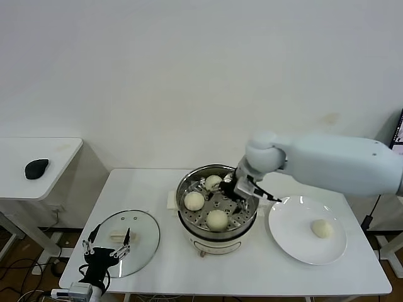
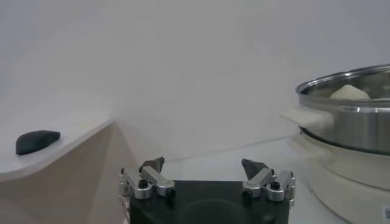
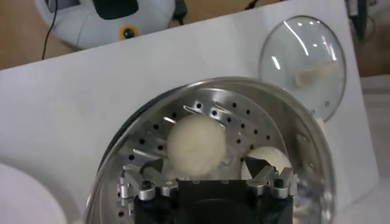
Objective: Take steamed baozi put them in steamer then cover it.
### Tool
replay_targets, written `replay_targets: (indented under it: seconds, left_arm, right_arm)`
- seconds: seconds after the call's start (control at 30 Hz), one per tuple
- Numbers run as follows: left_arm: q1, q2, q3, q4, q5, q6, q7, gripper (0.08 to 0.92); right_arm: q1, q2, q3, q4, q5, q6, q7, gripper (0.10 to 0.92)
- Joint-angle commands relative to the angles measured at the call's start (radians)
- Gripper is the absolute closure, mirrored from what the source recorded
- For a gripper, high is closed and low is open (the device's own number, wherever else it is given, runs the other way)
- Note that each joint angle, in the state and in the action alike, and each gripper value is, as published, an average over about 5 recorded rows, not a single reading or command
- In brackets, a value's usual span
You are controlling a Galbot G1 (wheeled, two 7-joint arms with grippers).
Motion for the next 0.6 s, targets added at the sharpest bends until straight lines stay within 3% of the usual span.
replay_targets:
  seconds: [0.03,0.17,0.27,0.6]
  left_arm:
    - [-0.005,0.017,0.0,0.001,-0.004,0.0,0.001,0.177]
    - [-0.011,0.031,0.002,0.003,-0.01,0.0,0.002,0.177]
    - [-0.014,0.039,0.006,0.005,-0.013,-0.001,0.002,0.177]
    - [-0.016,0.046,0.018,0.017,-0.01,-0.006,0.003,0.177]
  right_arm:
    - [0.047,-0.232,0.085,0.045,0.161,-0.446,-0.01,0.203]
    - [0.01,-0.385,0.122,0.082,0.18,-0.625,0.004,0.203]
    - [-0.04,-0.471,0.149,0.096,0.148,-0.666,0.005,0.203]
    - [-0.338,-0.673,0.337,0.033,-0.09,-0.424,-0.094,0.203]
